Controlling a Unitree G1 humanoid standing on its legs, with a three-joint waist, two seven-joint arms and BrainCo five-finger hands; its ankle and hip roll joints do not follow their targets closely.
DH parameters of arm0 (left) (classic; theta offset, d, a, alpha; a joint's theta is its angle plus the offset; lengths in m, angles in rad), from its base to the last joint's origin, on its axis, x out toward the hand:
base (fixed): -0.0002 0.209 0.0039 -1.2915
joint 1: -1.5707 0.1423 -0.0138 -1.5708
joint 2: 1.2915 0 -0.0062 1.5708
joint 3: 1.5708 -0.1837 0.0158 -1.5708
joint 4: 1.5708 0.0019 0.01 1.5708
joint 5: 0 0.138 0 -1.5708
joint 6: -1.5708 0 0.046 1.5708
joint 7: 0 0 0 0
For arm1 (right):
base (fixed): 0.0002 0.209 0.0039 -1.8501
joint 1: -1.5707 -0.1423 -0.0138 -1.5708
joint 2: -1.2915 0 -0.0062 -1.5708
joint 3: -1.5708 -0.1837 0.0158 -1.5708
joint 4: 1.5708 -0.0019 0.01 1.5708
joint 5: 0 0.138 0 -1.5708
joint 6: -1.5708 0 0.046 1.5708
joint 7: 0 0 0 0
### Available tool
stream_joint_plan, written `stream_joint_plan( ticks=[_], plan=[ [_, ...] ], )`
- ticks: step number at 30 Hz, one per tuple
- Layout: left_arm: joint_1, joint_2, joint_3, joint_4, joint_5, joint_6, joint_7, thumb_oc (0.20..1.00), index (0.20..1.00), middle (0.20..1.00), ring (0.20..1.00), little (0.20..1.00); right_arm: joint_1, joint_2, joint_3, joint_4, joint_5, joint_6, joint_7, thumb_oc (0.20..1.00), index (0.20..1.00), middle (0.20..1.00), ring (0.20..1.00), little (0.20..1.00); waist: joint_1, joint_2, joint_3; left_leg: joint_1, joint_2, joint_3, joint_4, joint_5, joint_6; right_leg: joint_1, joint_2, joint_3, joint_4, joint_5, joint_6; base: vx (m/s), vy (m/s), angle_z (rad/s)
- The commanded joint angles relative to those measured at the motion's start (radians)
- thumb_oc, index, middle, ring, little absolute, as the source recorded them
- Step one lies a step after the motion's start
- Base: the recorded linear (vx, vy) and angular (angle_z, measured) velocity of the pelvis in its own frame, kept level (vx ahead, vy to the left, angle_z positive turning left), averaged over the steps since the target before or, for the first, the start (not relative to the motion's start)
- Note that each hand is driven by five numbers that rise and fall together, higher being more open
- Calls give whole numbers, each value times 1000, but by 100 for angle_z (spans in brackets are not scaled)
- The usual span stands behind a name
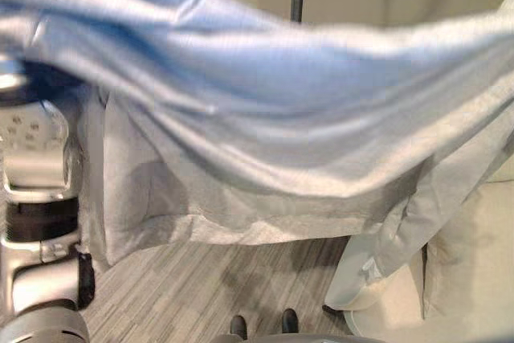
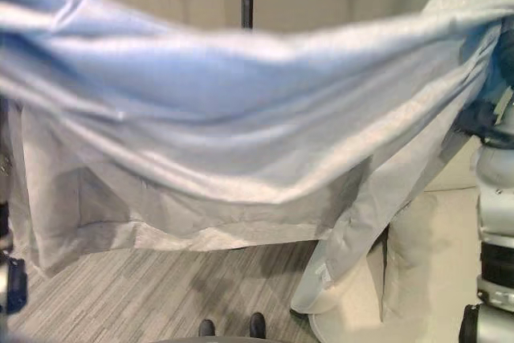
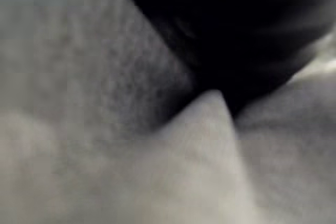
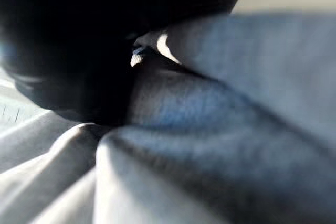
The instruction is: Hang the clothes on the sofa on the clothes rack.
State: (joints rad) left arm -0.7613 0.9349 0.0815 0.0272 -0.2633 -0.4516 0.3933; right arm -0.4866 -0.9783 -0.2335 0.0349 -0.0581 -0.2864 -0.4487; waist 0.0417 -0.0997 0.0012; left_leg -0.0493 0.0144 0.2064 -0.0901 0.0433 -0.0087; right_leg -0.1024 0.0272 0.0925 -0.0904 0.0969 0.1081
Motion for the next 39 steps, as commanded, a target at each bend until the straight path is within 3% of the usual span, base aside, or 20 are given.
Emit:
stream_joint_plan(
  ticks=[1,3,9,12,18,23,28,32,39],
  plan=[
    [-192,107,-176,120,21,46,22,200,200,200,200,200,-156,-115,85,30,108,13,26,200,200,200,200,200,40,-7,-37,79,34,60,3,-83,-95,143,-30,-66,3,-98,115,0,0,0],
    [-252,124,-227,166,24,50,18,200,200,200,200,200,-215,-136,130,70,132,17,37,200,200,200,200,200,39,-9,-32,78,35,61,3,-82,-95,142,-30,-66,3,-97,116,0,0,0],
    [-516,150,-523,450,-7,103,-23,200,200,200,200,200,-582,-200,500,359,263,36,69,200,200,200,200,200,46,-22,-27,63,40,72,3,-65,-103,127,-29,-70,3,-85,121,-9,-1,-1],
    [-729,93,-772,682,37,147,-68,200,200,200,200,200,-868,-145,797,591,310,65,104,200,200,200,200,200,44,-28,1,24,46,71,3,-44,-108,91,-29,-77,4,-66,133,-90,-32,2],
    [-847,-16,-869,866,-1,170,-76,200,200,200,200,200,-1070,-50,957,806,338,102,84,200,200,200,200,200,43,-43,39,-57,49,56,3,-15,-111,22,-28,-77,4,-38,138,-62,-30,7],
    [-883,-88,-883,985,-26,198,-77,200,200,200,200,200,-1125,22,1004,985,305,161,61,200,200,200,200,200,43,-48,64,-108,46,43,3,2,-112,-23,-25,-78,3,-19,139,-9,-4,0],
    [-874,-107,-875,1013,-21,206,-65,200,200,200,200,200,-1114,44,996,1024,289,179,46,200,200,200,200,200,41,-47,74,-127,43,34,3,8,-112,-40,-23,-80,3,-16,139,0,0,0],
    [-844,-86,-828,910,-45,179,-43,200,200,200,200,200,-1053,-6,930,921,318,150,21,200,200,200,200,200,41,-41,76,-133,36,27,3,4,-108,-42,-26,-78,3,-21,140,22,23,7],
    [-704,48,-693,597,-70,102,-43,200,200,200,200,200,-701,-153,649,585,258,91,30,200,200,200,200,200,40,-23,60,-83,30,31,3,-23,-102,-1,-29,-84,3,-50,134,41,35,1]
  ],
)
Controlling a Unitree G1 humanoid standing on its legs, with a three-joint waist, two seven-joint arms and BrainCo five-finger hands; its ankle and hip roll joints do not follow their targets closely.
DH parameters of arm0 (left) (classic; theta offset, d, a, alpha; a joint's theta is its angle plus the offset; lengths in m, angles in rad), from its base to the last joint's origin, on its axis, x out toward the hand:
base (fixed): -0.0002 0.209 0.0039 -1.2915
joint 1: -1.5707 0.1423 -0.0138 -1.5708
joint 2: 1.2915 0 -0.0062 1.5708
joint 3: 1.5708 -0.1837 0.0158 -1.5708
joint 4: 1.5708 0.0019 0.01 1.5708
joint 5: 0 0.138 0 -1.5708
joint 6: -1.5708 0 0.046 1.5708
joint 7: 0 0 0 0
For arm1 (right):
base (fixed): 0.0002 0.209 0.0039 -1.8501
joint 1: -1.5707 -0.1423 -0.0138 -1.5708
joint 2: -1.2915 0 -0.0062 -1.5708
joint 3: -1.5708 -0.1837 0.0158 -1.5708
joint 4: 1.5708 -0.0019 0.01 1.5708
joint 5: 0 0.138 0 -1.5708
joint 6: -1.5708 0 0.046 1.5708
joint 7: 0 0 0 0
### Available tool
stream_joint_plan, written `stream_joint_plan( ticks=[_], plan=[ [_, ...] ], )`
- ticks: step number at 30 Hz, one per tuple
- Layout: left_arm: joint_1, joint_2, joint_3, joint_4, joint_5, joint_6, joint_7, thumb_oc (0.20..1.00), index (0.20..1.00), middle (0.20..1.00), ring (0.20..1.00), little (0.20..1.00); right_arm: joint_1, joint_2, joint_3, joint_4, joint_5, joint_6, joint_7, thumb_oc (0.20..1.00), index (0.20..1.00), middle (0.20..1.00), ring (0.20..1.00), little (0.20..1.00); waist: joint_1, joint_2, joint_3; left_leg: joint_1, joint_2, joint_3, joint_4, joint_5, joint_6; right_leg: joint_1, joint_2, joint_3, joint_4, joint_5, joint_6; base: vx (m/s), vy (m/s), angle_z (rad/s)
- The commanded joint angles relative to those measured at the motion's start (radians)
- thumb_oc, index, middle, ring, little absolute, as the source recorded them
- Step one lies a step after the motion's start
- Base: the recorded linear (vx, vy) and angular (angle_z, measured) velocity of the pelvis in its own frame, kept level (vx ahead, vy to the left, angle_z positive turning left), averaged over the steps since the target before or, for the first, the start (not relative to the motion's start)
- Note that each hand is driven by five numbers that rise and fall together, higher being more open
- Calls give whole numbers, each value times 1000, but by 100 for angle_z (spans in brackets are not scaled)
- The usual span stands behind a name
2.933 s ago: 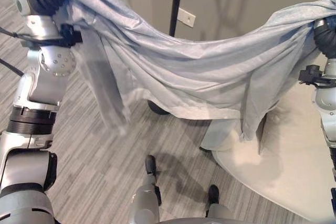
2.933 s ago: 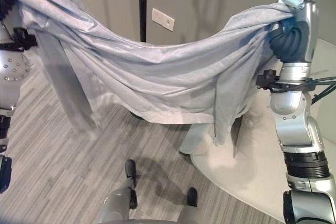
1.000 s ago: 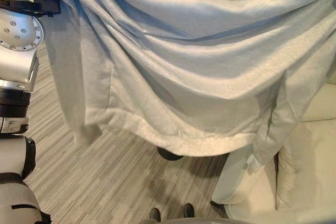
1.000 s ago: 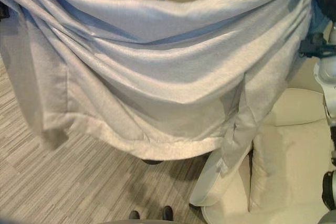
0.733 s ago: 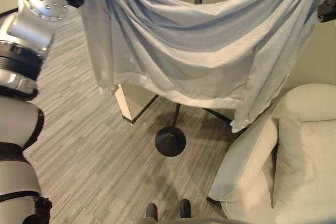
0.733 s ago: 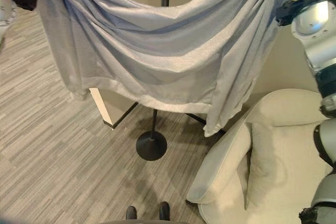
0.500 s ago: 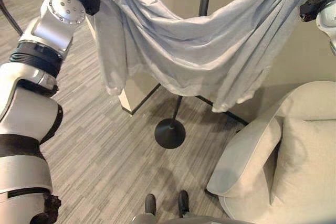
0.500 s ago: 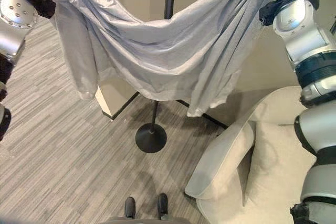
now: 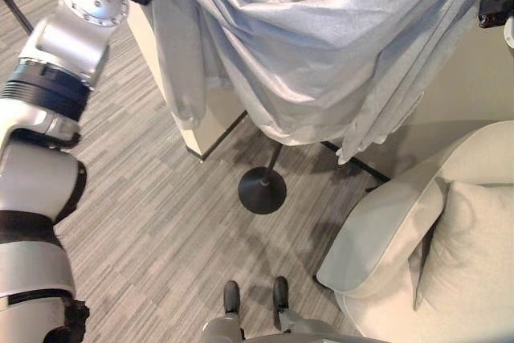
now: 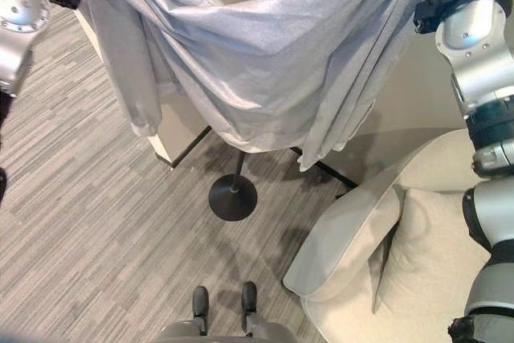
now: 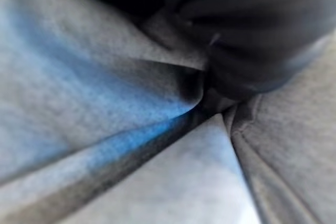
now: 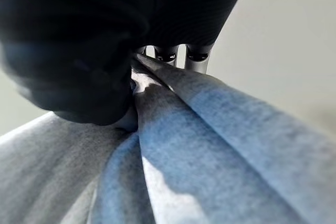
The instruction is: Hang the clothes on the sofa on the clothes rack.
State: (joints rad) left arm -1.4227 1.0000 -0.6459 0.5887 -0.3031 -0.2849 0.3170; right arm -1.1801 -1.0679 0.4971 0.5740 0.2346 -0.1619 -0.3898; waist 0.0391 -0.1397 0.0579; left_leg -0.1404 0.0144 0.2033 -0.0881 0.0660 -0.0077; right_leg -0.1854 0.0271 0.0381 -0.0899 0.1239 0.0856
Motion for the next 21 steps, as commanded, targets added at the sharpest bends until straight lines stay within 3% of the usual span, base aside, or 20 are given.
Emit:
stream_joint_plan(
  ticks=[1,13,17,21],
  plan=[
    [-42,-18,34,34,-30,-64,34,200,200,200,200,200,-4,-64,-86,44,-36,-33,-29,200,200,200,200,200,43,16,3,9,30,34,1,-46,-103,83,-28,-30,3,-77,157,21,17,-3],
    [93,88,194,-163,-88,-125,23,200,200,200,200,200,243,-123,-422,-227,-134,-93,-107,200,200,200,200,200,34,41,-43,92,33,62,1,-82,-104,150,-33,-44,3,-107,156,37,14,-4],
    [33,93,154,-92,-97,-115,41,200,200,200,200,200,156,-153,-373,-194,-135,-87,-135,200,200,200,200,200,35,39,-55,106,35,72,1,-87,-106,159,-32,-43,3,-107,157,17,2,-1],
    [-75,66,64,78,-141,-87,42,200,200,200,200,200,-53,-175,-189,-41,-97,-59,-150,200,200,200,200,200,38,27,-60,106,39,77,1,-84,-111,158,-32,-44,3,-104,158,0,0,0]
  ],
)
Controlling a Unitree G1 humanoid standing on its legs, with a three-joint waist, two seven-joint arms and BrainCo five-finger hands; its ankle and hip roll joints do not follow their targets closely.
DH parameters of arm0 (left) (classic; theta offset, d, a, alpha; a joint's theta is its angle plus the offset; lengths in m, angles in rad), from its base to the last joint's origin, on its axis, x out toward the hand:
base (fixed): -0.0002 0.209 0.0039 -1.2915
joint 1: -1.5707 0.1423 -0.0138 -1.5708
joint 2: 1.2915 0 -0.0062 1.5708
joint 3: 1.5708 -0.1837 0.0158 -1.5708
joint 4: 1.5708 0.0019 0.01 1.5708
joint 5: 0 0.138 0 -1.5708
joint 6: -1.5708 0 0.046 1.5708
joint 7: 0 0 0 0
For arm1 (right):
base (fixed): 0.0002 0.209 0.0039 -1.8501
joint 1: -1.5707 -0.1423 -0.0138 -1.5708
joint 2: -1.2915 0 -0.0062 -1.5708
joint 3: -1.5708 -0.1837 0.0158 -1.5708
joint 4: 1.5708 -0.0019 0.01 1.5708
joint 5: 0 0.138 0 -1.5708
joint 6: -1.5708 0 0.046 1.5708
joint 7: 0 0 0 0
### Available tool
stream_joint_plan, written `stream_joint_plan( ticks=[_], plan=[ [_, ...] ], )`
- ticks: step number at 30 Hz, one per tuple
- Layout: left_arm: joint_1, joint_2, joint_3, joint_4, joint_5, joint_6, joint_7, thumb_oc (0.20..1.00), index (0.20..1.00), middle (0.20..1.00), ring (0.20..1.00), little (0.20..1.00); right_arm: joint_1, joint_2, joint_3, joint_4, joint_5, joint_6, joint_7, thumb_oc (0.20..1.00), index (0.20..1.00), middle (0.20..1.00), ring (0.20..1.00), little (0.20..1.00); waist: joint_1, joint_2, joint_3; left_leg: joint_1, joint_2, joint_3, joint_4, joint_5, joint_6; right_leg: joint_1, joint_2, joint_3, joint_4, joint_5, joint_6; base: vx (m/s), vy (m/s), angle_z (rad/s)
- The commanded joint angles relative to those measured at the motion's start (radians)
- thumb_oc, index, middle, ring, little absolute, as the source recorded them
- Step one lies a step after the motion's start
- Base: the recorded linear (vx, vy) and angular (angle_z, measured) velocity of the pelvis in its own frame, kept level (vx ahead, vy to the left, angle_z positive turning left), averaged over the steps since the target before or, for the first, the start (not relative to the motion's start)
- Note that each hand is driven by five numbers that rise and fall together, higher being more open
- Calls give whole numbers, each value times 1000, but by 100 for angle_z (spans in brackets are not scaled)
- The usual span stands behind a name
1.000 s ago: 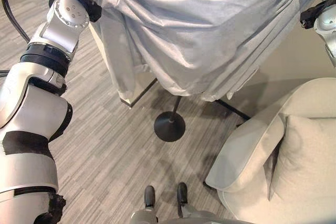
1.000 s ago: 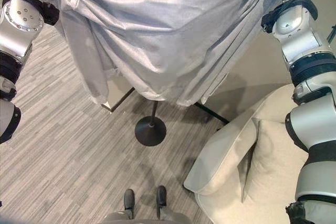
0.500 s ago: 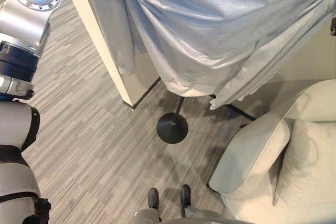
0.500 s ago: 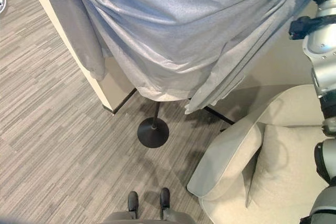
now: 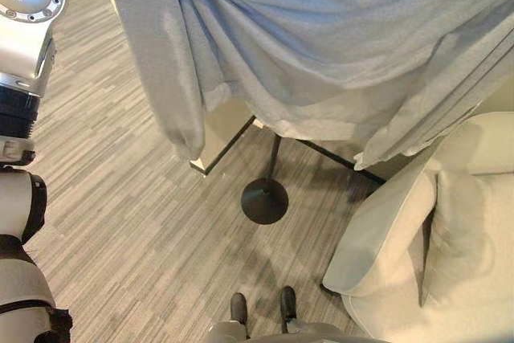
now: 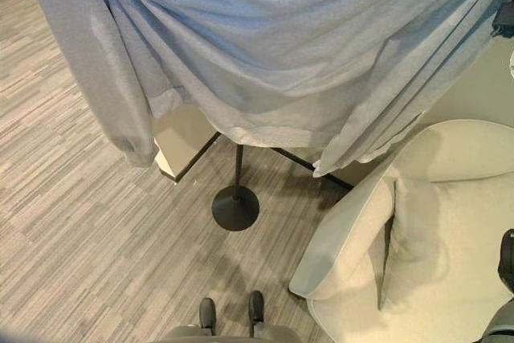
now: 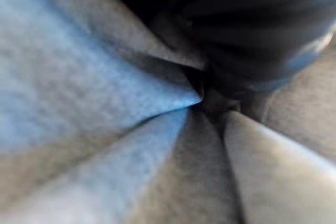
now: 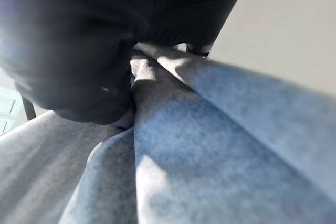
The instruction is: Hang the clothes on the sofa on the clothes rack.
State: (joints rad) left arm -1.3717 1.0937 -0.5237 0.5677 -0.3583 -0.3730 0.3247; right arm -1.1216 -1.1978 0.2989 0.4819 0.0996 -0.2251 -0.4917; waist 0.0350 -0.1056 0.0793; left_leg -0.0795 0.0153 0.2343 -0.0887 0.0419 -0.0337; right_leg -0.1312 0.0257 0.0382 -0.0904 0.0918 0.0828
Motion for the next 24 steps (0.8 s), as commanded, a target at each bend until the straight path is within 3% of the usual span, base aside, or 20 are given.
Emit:
stream_joint_plan(
  ticks=[1,2,5,9,14,16,24],
  plan=[
    [-152,-31,-80,150,-94,12,30,200,200,200,200,200,-171,-45,65,104,52,13,-46,200,200,200,200,200,41,-9,-82,43,38,46,1,-58,-86,103,-29,-44,3,-70,161,0,0,0],
    [-216,-51,-142,259,-96,40,21,200,200,200,200,200,-297,-25,197,220,72,33,-36,200,200,200,200,200,41,-14,-80,38,41,49,1,-53,-89,99,-28,-44,3,-67,161,0,0,0],
    [-329,-92,-238,430,-80,84,0,200,200,200,200,200,-524,50,418,434,112,65,-2,200,200,200,200,200,37,-13,-63,14,44,49,1,-38,-94,73,-25,-42,3,-55,162,-27,-15,1],
    [-383,-152,-328,565,5,133,-31,200,200,200,200,200,-614,152,556,655,120,124,70,200,200,200,200,200,36,-27,-32,-43,49,41,1,-14,-96,21,-22,-41,3,-28,164,-66,-32,-3],
    [-363,-210,-342,598,60,142,-37,200,200,200,200,200,-593,202,573,722,103,143,102,200,200,200,200,200,31,-34,-14,-85,48,28,1,0,-93,-16,-23,-38,3,-11,166,-31,-16,7],
    [-326,-270,-348,633,130,159,-45,200,200,200,200,200,-521,260,540,759,87,149,111,200,200,200,200,200,29,-32,12,-115,45,18,1,10,-89,-44,-23,-34,3,-3,165,-36,-5,-1],
    [-213,-310,-301,642,204,180,-54,200,200,200,200,200,-311,337,442,757,41,152,109,200,200,200,200,200,27,-17,54,-150,40,14,1,19,-83,-83,-24,-24,4,7,163,-18,9,-3]
  ],
)
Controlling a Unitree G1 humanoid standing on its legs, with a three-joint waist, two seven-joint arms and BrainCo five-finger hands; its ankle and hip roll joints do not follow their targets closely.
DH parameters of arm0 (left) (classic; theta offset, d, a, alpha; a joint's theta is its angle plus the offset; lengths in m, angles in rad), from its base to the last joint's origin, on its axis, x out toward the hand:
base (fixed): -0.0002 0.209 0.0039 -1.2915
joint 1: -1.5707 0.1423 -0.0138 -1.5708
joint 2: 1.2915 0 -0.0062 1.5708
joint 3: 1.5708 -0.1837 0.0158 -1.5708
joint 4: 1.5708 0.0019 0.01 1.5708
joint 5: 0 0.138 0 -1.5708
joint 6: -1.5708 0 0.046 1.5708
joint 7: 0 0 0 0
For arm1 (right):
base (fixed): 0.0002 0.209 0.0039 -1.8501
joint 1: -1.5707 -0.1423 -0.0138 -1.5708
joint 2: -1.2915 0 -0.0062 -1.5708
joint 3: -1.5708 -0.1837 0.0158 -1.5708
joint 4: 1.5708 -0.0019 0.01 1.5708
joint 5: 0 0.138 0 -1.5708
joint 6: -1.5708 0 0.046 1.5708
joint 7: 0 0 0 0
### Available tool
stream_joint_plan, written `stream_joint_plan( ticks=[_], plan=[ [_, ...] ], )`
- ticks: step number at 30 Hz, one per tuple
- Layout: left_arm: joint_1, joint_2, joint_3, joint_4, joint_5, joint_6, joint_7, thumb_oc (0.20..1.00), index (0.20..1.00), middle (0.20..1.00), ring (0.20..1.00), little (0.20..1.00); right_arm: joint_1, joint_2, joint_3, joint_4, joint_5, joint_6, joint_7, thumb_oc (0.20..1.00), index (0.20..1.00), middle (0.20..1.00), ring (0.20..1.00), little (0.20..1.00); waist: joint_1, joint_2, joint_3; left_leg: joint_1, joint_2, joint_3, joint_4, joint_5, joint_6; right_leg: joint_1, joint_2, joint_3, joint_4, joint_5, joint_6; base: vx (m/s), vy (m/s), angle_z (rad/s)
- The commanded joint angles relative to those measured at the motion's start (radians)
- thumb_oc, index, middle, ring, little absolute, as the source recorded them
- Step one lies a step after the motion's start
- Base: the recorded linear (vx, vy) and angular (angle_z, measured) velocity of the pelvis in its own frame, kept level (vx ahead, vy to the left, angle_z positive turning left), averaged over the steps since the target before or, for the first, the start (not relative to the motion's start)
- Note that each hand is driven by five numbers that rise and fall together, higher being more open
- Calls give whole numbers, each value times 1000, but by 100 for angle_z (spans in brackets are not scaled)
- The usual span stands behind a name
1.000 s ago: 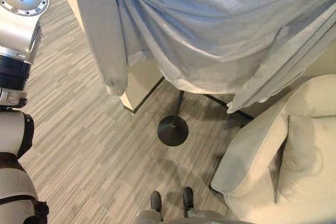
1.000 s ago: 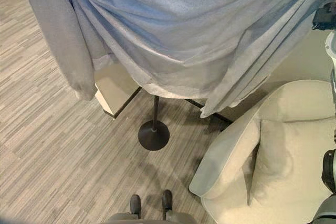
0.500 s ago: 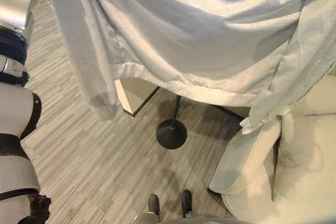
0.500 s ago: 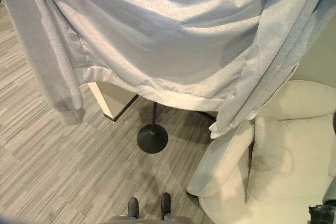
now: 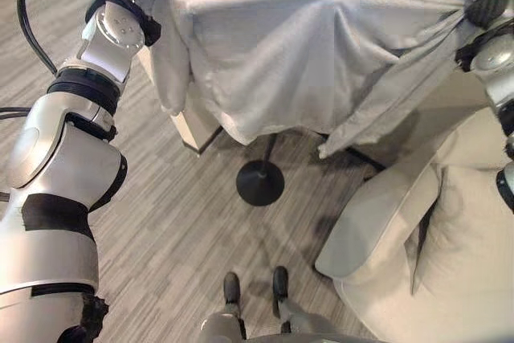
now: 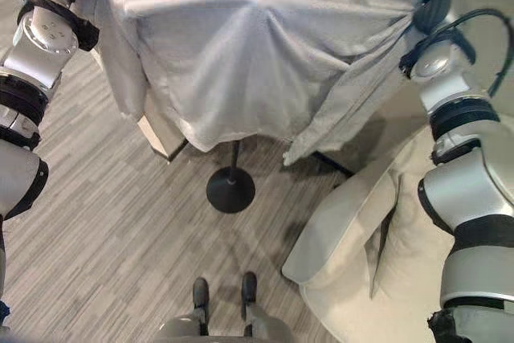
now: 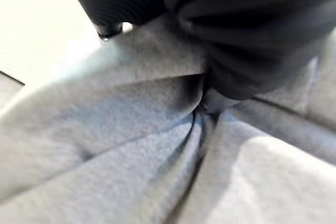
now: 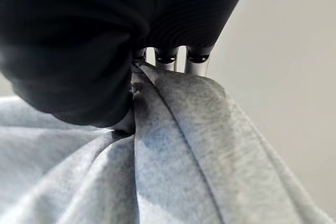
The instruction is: Hang the clothes on the sofa on the clothes rack.
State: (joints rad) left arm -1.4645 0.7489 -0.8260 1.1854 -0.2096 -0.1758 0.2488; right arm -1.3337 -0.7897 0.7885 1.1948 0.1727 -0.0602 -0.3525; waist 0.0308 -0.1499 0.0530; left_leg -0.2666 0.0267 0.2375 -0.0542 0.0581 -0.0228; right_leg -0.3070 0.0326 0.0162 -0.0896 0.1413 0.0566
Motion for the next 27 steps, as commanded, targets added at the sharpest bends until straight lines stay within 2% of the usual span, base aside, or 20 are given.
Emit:
stream_joint_plan(
  ticks=[1,9,11,14,15,16,17,18,22,23,27],
  plan=[
    [-119,34,2,23,55,-17,23,200,200,200,200,200,-95,-71,-50,42,-33,-13,-31,200,200,200,200,200,31,27,79,37,29,10,-33,3,-94,93,-31,-1,3,-43,189,0,0,0],
    [71,42,118,-46,68,-35,26,200,200,200,200,200,166,-11,-201,-89,-28,-55,-37,200,200,200,200,200,37,39,95,47,21,8,-33,-4,-84,99,-31,7,7,-53,185,5,11,-5],
    [199,31,196,-138,65,-46,38,200,200,200,200,200,317,41,-312,-243,1,-104,-58,200,200,200,200,200,39,47,100,58,19,6,-33,-11,-78,108,-30,7,10,-65,181,10,14,-6],
    [250,11,227,-175,61,-51,39,200,200,200,200,200,370,65,-359,-299,16,-123,-65,200,200,200,200,200,42,49,99,65,18,6,-33,-15,-75,112,-30,7,10,-70,179,0,5,-2],
    [289,-8,259,-198,43,-59,39,200,200,200,200,200,402,88,-401,-335,44,-144,-68,420,420,420,420,420,44,51,99,70,18,7,-33,-17,-75,118,-30,6,10,-75,177,0,0,0],
    [300,-18,272,-203,25,-62,36,200,200,200,200,200,414,99,-417,-348,57,-151,-69,1000,1000,1000,1000,1000,45,52,99,73,18,6,-33,-18,-75,120,-29,6,11,-77,176,0,0,0],
    [312,-30,286,-209,-1,-64,32,517,517,517,517,517,422,112,-431,-360,75,-159,-72,1000,1000,1000,1000,1000,46,53,98,76,17,5,-33,-19,-75,122,-30,5,10,-80,175,0,0,0],
    [312,-30,286,-209,-1,-64,32,1000,1000,1000,1000,1000,422,112,-431,-360,75,-159,-72,1000,1000,1000,1000,1000,46,53,98,76,17,5,-33,-19,-75,122,-30,5,10,-80,175,0,0,0],
    [357,-54,336,-254,-60,-74,27,1000,1000,1000,1000,1000,455,132,-487,-426,127,-186,-72,1000,1000,1000,1000,1000,46,52,97,82,17,2,-33,-21,-76,129,-31,-1,10,-84,175,0,-3,2],
    [392,-62,364,-300,-72,-82,25,1000,1000,1000,1000,1000,493,137,-536,-484,140,-203,-73,1000,1000,1000,1000,1000,47,53,93,90,17,1,-33,-25,-76,136,-32,-3,10,-88,174,0,0,0],
    [491,-73,445,-388,-113,-100,18,1000,1000,1000,1000,1000,592,120,-628,-592,116,-227,-76,1000,1000,1000,1000,1000,50,51,85,110,17,0,-33,-32,-76,156,-35,-7,12,-96,172,1,2,1]
  ],
)
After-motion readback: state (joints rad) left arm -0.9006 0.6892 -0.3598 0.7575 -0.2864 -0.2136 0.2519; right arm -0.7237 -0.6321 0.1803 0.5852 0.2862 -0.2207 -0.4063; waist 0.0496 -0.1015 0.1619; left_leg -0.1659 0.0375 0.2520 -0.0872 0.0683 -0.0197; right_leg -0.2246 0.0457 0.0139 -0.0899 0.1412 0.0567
